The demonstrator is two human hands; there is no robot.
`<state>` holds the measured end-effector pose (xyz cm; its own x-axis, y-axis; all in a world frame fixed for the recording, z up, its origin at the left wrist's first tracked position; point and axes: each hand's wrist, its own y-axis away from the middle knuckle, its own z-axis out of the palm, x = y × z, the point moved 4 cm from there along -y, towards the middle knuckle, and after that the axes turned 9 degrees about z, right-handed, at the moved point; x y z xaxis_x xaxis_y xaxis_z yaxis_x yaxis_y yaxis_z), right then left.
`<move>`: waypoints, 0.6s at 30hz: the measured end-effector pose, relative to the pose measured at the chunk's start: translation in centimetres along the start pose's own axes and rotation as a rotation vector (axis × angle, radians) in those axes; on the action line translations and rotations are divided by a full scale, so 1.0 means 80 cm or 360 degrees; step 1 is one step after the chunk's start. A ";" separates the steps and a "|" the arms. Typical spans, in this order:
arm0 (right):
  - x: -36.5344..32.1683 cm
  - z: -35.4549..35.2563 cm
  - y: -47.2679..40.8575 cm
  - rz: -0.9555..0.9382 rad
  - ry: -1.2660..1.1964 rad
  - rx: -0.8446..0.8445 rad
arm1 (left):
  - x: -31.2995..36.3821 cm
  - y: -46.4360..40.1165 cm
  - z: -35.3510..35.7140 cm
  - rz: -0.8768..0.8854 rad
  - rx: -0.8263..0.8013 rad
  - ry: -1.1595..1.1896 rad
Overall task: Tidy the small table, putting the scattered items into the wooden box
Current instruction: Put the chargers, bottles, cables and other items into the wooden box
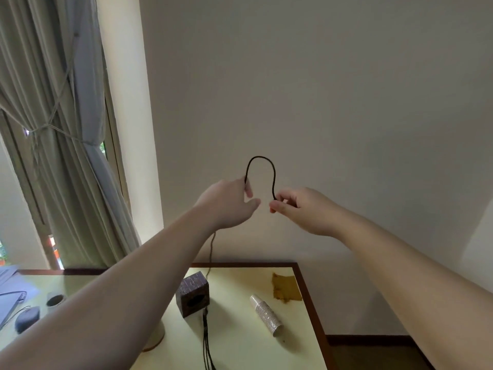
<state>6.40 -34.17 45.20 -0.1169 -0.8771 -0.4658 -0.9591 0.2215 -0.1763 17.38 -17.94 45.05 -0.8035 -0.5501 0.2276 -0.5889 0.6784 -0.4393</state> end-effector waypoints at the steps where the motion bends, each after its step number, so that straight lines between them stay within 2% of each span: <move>1: 0.000 -0.001 -0.002 0.0007 -0.0030 -0.0001 | 0.001 -0.002 -0.004 -0.0015 0.0075 0.0049; 4: 0.015 -0.009 -0.003 0.0088 -0.0112 0.0012 | -0.013 -0.006 -0.017 -0.0086 0.0229 0.0254; 7: 0.023 -0.009 -0.005 0.0094 -0.0059 0.0014 | -0.020 -0.010 -0.020 -0.0115 0.0172 0.0372; 14: 0.005 0.001 -0.008 -0.0015 -0.0036 -0.0059 | 0.007 -0.011 -0.002 0.0009 0.0027 0.0251; 18: 0.042 -0.018 0.000 0.0059 -0.0009 -0.0055 | -0.040 -0.002 -0.003 -0.0065 0.0079 0.0273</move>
<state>5.62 -37.74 44.86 -0.1511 -0.8662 -0.4763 -0.9625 0.2387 -0.1288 20.02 -16.21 44.61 -0.7845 -0.4827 0.3894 -0.6199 0.6299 -0.4679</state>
